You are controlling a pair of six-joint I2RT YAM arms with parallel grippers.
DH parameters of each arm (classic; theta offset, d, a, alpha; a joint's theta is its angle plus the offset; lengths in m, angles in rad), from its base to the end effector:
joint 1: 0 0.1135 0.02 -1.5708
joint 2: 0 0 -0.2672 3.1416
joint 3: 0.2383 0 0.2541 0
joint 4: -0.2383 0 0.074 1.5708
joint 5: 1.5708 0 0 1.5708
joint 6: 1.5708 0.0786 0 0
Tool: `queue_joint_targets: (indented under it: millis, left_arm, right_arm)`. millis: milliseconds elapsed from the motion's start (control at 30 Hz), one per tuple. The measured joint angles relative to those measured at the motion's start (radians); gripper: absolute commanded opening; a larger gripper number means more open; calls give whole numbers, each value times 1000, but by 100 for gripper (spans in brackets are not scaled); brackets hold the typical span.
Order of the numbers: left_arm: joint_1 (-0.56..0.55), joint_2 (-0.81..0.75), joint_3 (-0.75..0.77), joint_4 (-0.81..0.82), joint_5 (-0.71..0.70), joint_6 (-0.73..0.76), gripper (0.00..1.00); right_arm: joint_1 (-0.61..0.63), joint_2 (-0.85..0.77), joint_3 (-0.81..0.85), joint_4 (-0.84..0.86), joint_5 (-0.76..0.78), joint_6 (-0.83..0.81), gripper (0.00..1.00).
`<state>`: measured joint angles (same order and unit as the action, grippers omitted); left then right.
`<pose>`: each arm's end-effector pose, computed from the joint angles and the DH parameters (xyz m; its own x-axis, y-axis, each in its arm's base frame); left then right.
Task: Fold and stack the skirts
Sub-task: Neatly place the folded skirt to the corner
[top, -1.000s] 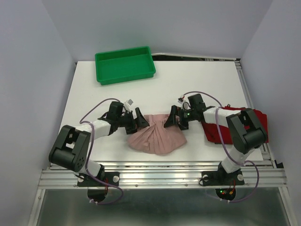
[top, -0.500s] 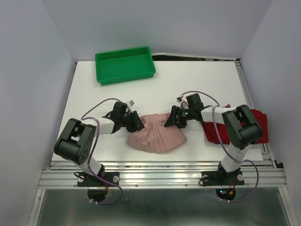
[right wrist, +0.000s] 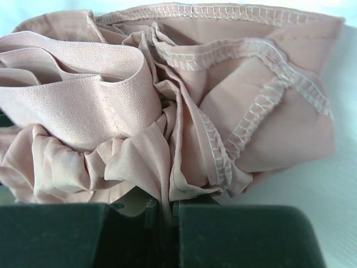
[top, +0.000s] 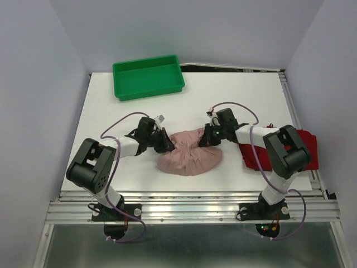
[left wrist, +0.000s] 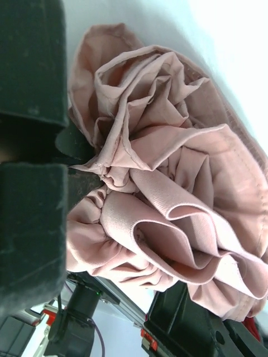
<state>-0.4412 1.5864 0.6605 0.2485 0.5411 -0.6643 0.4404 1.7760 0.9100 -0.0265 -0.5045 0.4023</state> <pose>0.2817 -0.1778 0.1308 -0.8956 -0.1614 -0.4145 0.2245 0.6403 -0.7346 0.3182 0.1920 0.1147 -0.9017 -0.0460 -0.4300 -0.3201 0.7397 0.5920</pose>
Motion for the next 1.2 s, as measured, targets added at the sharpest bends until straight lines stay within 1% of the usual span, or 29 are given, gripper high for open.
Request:
queue_joint_targets:
  millis: [233, 367, 533, 700, 900, 1100, 1200]
  left_arm:
    - [-23, -1, 82, 6, 0, -10, 0]
    - [-40, 0, 155, 14, 0, -11, 0]
    - [-64, 38, 271, 26, 1, -16, 0]
    - [-99, 121, 390, 44, 5, -25, 0]
    - [-161, 233, 552, 77, 9, -57, 0]
    - [-270, 364, 768, 106, 31, -127, 0]
    - [-335, 431, 887, 118, 49, -162, 0]
  right_arm:
    - [0, -100, 29, -71, 97, -63, 1]
    - [-1, -143, 63, -106, 148, -97, 0]
    - [-44, -185, 109, -179, 182, -139, 0]
    - [-159, -227, 166, -271, 186, -187, 1]
    - [-317, -268, 282, -422, 185, -270, 0]
    - [-464, -358, 420, -634, 211, -384, 1]
    - [-537, -398, 458, -731, 237, -449, 1]
